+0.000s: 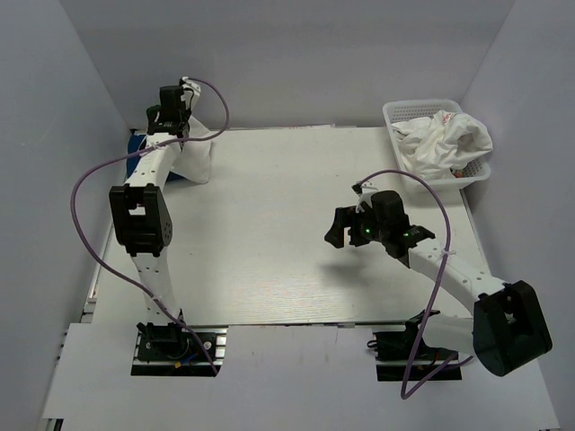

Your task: Fold and stack the t-shirts

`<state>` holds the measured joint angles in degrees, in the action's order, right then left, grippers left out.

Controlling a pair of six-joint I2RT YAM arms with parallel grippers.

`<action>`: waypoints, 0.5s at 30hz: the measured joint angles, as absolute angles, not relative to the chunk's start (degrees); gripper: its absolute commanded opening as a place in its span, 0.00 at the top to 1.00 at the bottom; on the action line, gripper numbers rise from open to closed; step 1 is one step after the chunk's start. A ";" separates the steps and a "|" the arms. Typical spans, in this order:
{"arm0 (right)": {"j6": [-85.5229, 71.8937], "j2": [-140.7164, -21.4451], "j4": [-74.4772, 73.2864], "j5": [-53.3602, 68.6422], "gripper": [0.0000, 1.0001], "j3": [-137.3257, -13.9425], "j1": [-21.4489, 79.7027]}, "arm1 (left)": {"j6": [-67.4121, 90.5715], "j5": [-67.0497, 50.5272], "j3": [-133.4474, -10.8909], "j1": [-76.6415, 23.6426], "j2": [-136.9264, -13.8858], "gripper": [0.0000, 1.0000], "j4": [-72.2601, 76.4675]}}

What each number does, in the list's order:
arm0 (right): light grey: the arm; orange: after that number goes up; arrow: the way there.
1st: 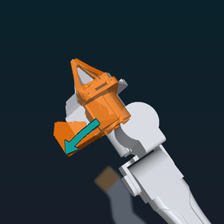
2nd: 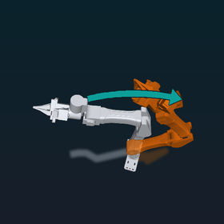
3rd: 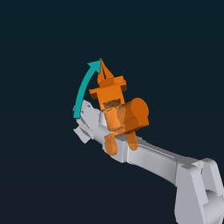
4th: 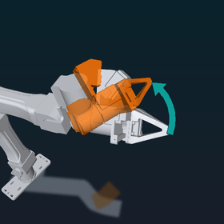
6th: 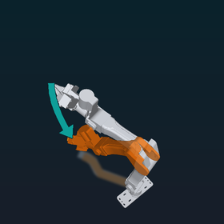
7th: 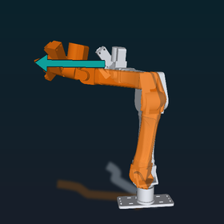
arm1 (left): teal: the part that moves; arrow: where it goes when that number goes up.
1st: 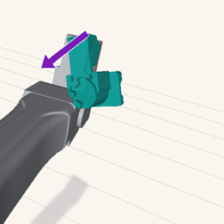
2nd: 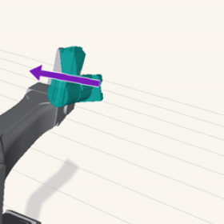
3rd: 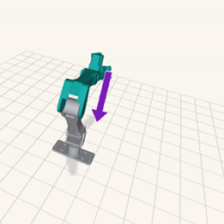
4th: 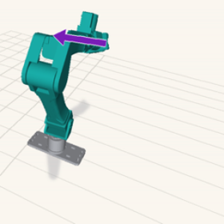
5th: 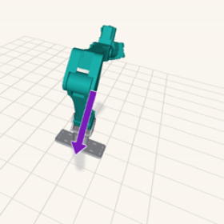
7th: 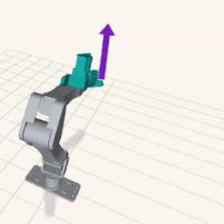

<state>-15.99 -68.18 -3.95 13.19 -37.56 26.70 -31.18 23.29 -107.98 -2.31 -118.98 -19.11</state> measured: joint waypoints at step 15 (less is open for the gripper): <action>-15.97 -69.65 -3.53 11.88 0.10 -37.56 26.70 | -31.44 15.70 -113.93 -1.30 -118.10 1.00 -20.51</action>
